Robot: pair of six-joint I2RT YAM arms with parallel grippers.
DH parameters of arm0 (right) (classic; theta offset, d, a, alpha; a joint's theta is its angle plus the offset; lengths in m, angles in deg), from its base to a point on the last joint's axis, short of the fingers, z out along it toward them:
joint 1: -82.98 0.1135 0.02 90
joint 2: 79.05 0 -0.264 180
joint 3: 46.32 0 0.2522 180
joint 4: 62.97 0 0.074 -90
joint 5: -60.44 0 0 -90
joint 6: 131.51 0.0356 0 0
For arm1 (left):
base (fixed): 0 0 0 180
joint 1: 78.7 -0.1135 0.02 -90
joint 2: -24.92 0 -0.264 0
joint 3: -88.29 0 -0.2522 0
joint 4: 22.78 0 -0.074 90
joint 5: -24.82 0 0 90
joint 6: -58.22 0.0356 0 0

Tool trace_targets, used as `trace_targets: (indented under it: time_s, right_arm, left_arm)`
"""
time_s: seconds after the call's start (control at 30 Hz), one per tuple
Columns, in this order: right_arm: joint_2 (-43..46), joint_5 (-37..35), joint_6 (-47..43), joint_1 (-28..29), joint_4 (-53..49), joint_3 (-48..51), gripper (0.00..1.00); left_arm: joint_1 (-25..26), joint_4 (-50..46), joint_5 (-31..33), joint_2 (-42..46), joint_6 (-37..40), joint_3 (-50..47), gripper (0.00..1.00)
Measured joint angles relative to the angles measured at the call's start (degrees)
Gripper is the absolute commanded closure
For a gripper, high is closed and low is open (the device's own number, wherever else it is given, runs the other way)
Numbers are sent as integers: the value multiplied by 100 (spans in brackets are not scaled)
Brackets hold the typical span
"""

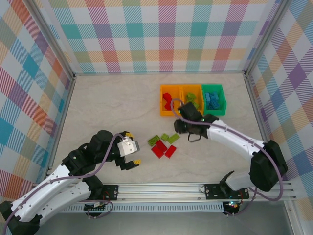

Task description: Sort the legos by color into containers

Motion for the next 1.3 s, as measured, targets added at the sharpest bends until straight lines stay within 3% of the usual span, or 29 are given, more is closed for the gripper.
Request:
trace_targets:
  time_s: [0.3,0.5,0.57,0.7,0.93,1.2,1.3]
  right_arm:
    - [-2247,177,-850,-861,704,-2371,67]
    - [-3657,79,-1250,-1106,688,-3530,53]
    - [-3899,55,-1351,-1134,592,-3766,46]
    - [-4002,39,-1508,-1139,350,-4037,44]
    - [-3091,337,-1591,-1139,240,-3578,43]
    - [157,1574,-1250,-1119,323,-866,40]
    - [1143,1665,-769,-946,83,11,42]
  left_arm:
    - [-50,339,671,267,-376,-2,0]
    - [-70,348,901,232,-455,-2,0]
    - [-70,348,949,184,-485,-2,0]
    - [-98,374,1040,4,-745,-2,0]
    - [-236,341,1191,-717,-1410,216,0]
    - [-236,92,1237,-1646,-3373,1349,0]
    - [-219,144,1180,-2002,-3934,1449,0]
